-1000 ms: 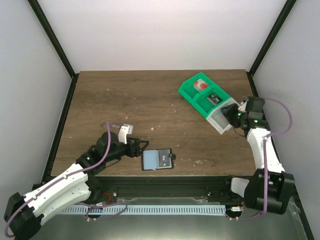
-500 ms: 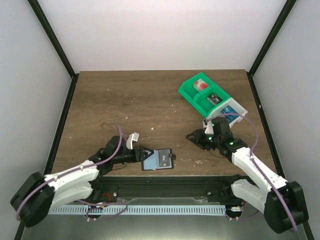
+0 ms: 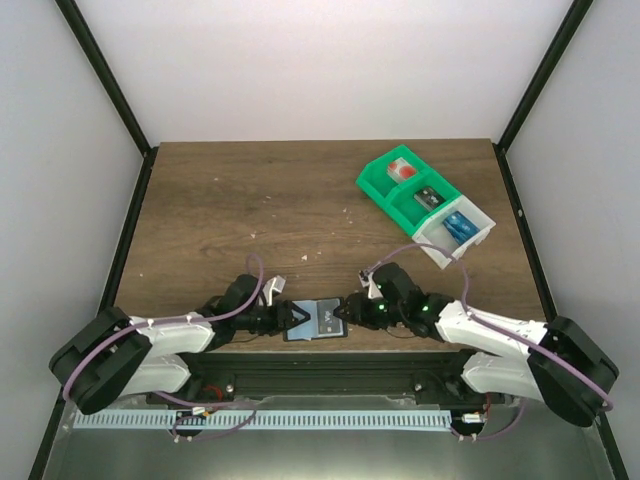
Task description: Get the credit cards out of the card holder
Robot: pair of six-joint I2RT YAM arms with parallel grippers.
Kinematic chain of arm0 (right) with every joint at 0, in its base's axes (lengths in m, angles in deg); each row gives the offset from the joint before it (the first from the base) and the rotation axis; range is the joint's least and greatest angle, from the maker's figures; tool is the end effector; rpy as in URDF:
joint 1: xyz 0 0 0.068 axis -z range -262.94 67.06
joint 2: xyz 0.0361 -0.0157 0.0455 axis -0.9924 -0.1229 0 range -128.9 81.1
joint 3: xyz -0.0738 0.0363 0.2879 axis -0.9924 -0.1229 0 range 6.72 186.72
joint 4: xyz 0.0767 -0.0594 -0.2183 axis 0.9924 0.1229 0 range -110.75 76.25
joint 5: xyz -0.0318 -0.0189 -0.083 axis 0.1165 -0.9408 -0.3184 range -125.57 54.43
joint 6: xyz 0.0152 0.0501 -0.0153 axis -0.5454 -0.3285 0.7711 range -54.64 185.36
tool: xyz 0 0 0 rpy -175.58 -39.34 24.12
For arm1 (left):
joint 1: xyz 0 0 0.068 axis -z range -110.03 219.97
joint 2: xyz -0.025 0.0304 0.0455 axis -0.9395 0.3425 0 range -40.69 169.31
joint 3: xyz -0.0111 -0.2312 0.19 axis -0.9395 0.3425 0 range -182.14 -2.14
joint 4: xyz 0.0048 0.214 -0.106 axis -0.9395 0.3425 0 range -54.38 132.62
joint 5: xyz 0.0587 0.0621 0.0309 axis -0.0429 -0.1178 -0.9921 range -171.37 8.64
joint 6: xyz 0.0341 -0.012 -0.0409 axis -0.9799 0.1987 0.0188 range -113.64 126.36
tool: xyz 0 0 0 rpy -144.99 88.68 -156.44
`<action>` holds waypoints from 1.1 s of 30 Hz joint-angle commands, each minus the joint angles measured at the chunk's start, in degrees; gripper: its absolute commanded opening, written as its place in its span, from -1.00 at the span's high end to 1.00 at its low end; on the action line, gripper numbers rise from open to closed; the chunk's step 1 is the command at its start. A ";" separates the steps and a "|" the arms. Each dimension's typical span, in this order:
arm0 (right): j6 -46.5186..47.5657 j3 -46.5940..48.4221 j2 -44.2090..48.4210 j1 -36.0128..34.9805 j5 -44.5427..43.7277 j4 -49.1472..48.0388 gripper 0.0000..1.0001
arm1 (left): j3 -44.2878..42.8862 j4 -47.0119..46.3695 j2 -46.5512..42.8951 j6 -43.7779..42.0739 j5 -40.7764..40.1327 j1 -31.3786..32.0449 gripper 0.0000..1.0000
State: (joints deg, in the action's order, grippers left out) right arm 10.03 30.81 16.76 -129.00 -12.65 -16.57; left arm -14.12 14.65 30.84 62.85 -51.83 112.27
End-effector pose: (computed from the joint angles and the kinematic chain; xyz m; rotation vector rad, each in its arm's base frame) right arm 0.1132 0.1380 0.2040 -0.0109 2.6827 1.2119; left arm 0.1166 -0.1303 0.1641 0.0064 2.5981 -1.3844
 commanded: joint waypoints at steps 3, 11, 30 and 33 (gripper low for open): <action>-0.85 0.20 -3.68 -3.49 -2.42 -6.24 0.07 | 0.68 1.65 0.00 -1.86 -1.73 -0.17 -0.12; -0.91 1.00 -10.90 -4.11 -4.54 -9.45 0.07 | 1.76 1.21 0.48 -2.32 -2.64 -0.16 -0.13; -3.53 -2.28 -12.98 -4.12 -0.56 -20.52 0.08 | 1.81 0.14 2.18 -3.28 -1.81 -0.18 -0.12; -3.39 -2.44 -11.06 -4.10 -1.29 -19.92 0.08 | 1.62 0.14 2.39 -3.36 -1.63 -0.20 -0.11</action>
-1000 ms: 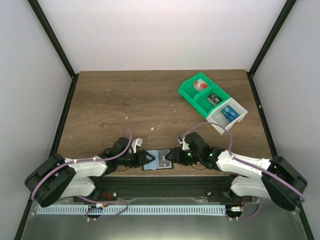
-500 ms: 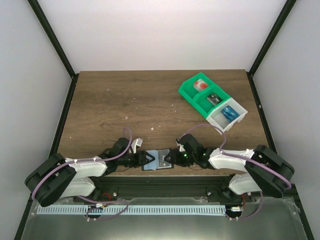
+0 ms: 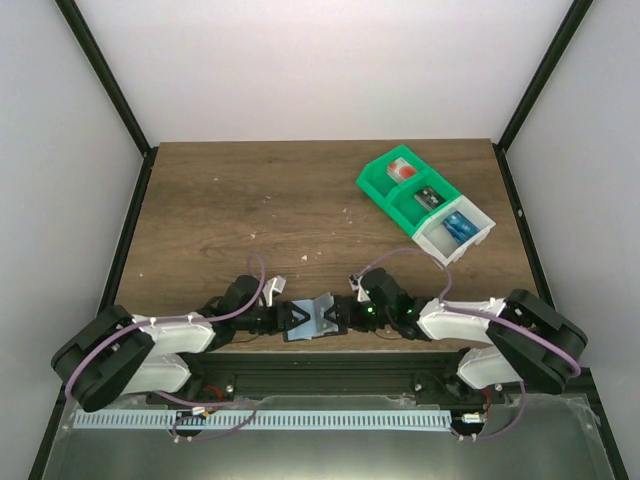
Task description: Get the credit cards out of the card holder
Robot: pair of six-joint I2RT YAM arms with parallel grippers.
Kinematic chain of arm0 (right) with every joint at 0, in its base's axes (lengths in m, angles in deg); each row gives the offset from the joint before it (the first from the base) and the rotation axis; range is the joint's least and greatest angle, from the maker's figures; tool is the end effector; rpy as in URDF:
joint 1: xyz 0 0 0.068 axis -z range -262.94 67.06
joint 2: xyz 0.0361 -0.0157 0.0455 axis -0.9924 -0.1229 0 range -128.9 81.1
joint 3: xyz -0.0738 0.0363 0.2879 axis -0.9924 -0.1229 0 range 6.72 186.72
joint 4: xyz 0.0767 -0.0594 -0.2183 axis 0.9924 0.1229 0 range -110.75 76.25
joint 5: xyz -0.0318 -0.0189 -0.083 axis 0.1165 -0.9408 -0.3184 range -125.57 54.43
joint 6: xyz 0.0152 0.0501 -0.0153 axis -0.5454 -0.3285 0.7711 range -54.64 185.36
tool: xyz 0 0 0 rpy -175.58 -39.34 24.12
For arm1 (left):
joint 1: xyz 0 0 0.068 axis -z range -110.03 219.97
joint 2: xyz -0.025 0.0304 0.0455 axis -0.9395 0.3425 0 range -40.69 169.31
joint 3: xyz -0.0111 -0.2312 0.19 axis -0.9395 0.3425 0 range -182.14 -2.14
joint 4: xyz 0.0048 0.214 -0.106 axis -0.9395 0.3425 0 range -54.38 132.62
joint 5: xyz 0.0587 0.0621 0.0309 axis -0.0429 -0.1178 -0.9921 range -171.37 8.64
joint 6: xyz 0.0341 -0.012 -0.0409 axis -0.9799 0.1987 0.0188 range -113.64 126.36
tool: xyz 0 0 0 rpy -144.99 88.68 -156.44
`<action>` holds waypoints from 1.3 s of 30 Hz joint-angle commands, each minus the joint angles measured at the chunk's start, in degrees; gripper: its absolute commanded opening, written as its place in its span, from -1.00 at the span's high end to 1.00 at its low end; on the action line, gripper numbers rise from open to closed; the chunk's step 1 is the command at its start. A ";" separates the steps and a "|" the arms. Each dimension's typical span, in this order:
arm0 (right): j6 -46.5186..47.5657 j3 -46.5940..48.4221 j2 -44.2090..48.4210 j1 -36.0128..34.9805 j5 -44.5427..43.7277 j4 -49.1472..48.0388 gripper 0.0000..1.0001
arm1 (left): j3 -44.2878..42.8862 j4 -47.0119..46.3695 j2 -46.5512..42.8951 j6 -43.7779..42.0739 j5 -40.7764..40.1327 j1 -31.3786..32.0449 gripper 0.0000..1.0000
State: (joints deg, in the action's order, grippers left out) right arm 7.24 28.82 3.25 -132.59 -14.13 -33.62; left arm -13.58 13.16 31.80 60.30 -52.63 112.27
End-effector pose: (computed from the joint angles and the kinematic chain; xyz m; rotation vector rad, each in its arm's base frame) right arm 0.1268 0.1700 0.1762 -0.0226 2.6811 1.2393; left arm 0.1173 -0.1304 0.1612 0.0546 2.5781 -1.3549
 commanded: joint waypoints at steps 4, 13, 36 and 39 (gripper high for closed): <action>-0.42 -0.52 3.14 -0.54 0.74 -3.54 0.07 | 0.91 1.54 1.51 -0.85 -0.73 -0.20 -0.11; -0.85 -0.82 1.33 -0.54 2.97 -6.79 0.05 | 0.69 1.70 1.61 -0.82 -0.36 -0.19 -0.10; -4.37 -4.59 -1.12 -0.59 7.29 -21.46 0.57 | 1.25 1.98 0.07 -0.19 -0.81 -0.53 -0.04; -5.05 -5.41 -2.14 -0.63 8.17 -24.27 0.75 | 1.46 1.94 0.00 -0.23 -0.86 -0.55 -0.04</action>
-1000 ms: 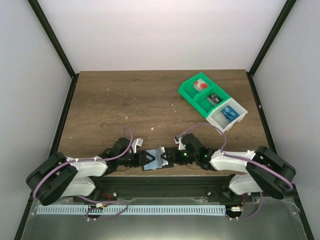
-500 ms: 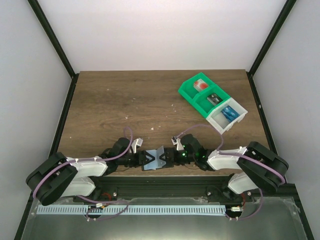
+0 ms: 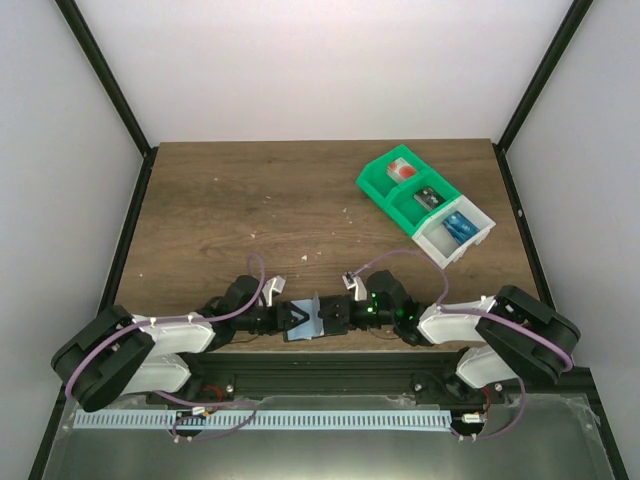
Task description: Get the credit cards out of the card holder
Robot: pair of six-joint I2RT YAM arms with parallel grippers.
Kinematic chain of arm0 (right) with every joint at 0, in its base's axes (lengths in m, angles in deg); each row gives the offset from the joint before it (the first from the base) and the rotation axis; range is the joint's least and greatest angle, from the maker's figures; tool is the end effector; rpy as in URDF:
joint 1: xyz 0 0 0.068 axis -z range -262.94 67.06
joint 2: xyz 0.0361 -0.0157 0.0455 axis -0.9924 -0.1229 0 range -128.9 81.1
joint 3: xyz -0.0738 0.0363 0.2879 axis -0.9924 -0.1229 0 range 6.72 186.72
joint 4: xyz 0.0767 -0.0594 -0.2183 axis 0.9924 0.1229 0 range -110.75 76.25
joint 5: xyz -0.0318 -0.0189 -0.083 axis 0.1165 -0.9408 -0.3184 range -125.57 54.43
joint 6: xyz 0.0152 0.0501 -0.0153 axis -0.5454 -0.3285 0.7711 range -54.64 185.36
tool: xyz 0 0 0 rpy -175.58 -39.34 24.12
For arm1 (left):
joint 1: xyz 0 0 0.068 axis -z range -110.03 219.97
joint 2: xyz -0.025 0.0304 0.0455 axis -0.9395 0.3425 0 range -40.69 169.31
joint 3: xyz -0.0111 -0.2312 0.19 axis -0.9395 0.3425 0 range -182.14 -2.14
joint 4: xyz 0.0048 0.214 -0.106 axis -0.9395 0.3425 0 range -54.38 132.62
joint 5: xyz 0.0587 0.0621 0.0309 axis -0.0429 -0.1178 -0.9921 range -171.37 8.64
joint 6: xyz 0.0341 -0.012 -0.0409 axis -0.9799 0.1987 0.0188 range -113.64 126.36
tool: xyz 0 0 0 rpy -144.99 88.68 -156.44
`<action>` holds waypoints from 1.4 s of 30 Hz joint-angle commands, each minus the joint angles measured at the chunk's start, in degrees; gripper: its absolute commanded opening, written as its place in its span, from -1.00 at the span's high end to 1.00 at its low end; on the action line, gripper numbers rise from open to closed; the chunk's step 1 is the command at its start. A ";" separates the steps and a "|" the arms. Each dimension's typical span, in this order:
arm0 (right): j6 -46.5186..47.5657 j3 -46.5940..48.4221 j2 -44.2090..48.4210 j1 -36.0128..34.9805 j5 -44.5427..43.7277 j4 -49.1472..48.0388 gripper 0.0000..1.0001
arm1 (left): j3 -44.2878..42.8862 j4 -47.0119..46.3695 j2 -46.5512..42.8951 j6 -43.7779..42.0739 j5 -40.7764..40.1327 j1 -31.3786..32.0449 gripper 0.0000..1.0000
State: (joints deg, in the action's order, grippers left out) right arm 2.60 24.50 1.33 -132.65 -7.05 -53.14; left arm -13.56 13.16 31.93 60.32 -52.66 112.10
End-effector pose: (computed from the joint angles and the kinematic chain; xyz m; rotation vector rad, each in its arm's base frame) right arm 0.1271 0.1769 0.1812 -0.0828 2.5105 1.5531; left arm 0.1177 -0.1301 0.1608 0.0489 2.5800 -1.3519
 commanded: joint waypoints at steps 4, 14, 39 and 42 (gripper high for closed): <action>-1.01 -1.34 -2.48 -0.57 1.64 -7.35 0.95 | 1.79 1.30 -0.12 0.13 -0.77 -0.36 -0.03; -0.61 -0.55 -3.87 -0.55 -0.47 -3.59 0.64 | 1.77 1.63 -0.55 -0.03 -0.73 -0.45 -0.02; 5.20 7.41 -6.34 -2.84 -5.60 10.85 0.33 | -4.97 8.04 -9.69 1.91 -0.29 -1.16 -0.08; 7.17 8.98 -3.52 -2.84 -11.85 20.26 0.35 | -5.45 8.30 -8.55 1.34 0.43 -1.45 -0.06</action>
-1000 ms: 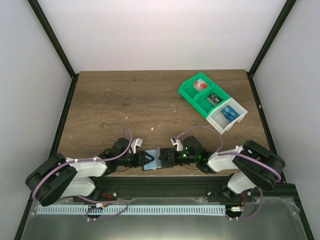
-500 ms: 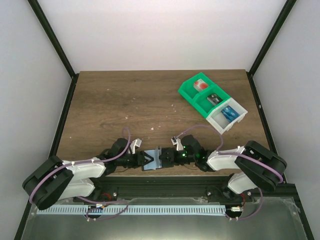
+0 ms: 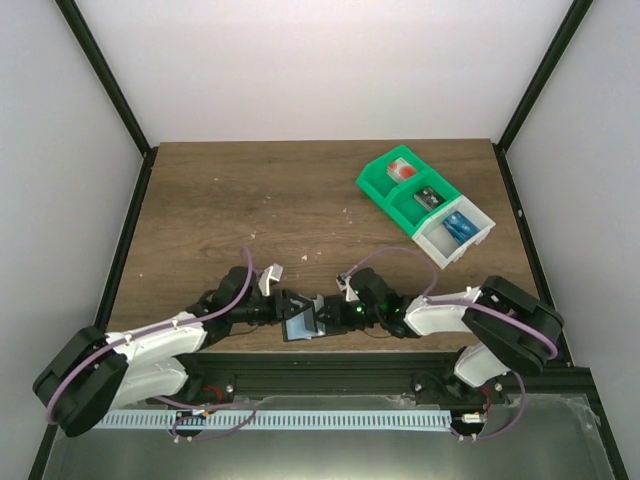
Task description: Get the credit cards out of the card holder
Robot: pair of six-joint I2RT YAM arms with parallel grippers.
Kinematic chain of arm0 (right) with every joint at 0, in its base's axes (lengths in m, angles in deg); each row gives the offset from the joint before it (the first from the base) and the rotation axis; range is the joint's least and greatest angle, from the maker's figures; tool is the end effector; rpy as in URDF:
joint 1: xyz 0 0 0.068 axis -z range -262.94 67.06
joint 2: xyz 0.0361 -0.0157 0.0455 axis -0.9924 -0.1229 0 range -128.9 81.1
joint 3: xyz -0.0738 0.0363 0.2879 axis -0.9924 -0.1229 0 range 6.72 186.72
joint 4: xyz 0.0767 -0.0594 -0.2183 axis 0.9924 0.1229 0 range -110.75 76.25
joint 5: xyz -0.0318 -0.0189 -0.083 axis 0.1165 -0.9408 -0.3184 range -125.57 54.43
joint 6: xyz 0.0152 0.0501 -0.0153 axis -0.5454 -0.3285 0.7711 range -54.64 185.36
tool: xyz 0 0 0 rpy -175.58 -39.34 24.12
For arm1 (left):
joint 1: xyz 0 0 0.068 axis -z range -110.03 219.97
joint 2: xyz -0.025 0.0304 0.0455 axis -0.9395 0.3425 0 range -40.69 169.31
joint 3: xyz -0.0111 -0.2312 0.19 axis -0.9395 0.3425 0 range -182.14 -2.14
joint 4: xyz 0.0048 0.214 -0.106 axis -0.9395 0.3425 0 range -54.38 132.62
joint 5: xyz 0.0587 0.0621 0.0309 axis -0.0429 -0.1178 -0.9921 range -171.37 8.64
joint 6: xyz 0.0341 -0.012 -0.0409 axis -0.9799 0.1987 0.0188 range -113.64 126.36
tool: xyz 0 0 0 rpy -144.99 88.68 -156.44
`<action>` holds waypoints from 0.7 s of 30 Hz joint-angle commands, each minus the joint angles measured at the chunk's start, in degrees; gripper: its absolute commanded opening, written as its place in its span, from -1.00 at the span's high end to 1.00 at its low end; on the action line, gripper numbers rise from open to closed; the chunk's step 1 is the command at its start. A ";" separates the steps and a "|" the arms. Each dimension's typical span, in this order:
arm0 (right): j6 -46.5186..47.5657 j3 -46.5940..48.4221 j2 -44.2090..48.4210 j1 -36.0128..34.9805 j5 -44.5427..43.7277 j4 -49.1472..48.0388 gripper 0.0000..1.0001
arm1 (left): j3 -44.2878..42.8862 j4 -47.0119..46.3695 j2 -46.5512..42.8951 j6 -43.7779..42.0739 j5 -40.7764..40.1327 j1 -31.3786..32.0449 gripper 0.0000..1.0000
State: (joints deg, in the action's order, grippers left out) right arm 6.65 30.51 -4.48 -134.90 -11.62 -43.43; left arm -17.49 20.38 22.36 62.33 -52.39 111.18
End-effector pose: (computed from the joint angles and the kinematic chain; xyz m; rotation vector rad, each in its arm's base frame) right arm 0.1350 0.1967 0.1702 -0.1103 2.6454 1.3486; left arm 0.1165 -0.1254 0.1936 0.0301 2.4711 -1.4257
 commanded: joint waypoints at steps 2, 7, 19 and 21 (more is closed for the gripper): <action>3.63 3.05 6.14 -0.59 -11.69 16.92 0.35 | -2.34 2.84 1.12 -1.58 0.03 -0.49 -0.03; 3.43 3.42 17.13 -0.59 -19.15 28.73 0.34 | -4.57 11.62 -2.93 -4.17 -5.87 -0.47 0.05; 5.50 3.36 12.80 -0.55 -5.01 9.75 0.35 | 4.04 -2.21 1.10 -0.15 -2.64 -1.02 0.98; 5.70 3.68 9.02 -0.59 -3.86 7.01 0.39 | 4.50 -3.34 3.50 -0.74 -2.22 -1.16 1.00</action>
State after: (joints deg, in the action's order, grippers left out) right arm 10.82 32.21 10.12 -135.12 -20.43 -28.81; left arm -14.69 22.19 22.42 61.61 -56.55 110.46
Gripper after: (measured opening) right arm 0.319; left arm 0.013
